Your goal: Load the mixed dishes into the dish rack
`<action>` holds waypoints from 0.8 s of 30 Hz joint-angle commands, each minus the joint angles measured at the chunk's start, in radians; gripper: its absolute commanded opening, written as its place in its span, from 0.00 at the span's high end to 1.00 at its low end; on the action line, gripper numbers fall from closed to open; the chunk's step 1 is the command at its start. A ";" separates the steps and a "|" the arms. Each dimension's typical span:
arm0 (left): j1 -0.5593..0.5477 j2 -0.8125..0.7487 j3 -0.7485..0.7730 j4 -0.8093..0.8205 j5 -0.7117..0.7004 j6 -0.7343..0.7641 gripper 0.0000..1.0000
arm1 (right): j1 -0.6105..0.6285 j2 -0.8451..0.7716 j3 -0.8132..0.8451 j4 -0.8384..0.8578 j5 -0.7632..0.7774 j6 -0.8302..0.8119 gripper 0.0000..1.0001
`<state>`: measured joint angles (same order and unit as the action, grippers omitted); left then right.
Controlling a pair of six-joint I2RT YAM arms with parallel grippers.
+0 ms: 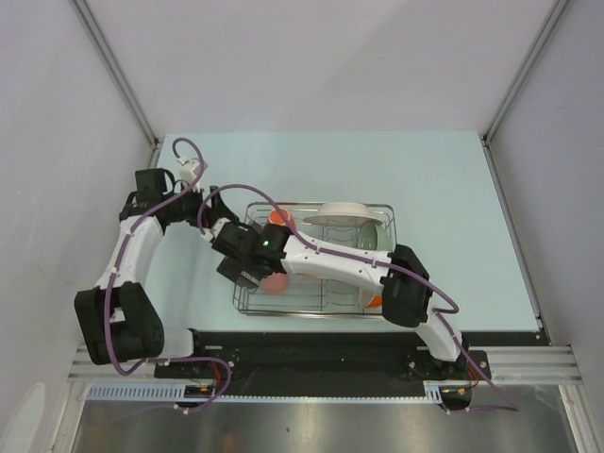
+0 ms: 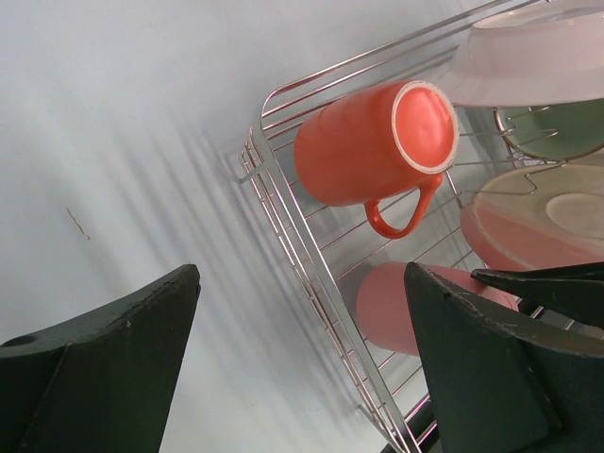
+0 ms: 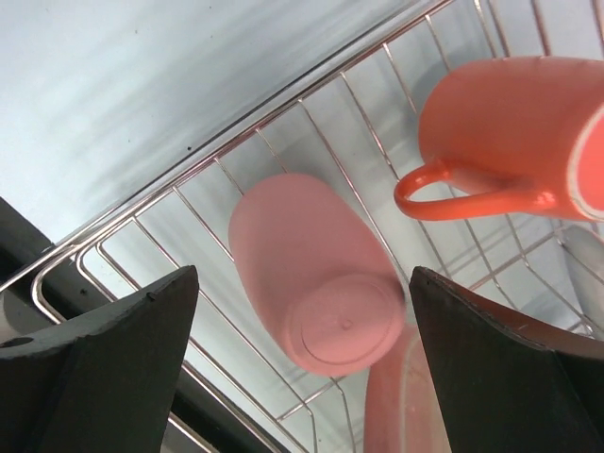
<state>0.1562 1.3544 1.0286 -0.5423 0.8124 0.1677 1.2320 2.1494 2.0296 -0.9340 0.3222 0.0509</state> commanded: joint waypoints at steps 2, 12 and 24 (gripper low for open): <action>-0.023 -0.021 0.034 -0.004 -0.044 0.036 0.05 | 0.000 -0.068 0.174 -0.103 0.078 0.001 0.00; -0.090 0.016 0.130 -0.073 -0.176 0.032 0.05 | -0.074 -0.312 0.084 -0.035 0.222 0.111 0.00; -0.126 0.088 0.208 -0.067 -0.257 0.003 0.03 | -0.255 -0.626 -0.267 0.126 0.121 0.115 0.00</action>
<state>0.0422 1.4540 1.1912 -0.6147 0.6048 0.1814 1.0096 1.6077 1.8034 -0.8639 0.4583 0.1642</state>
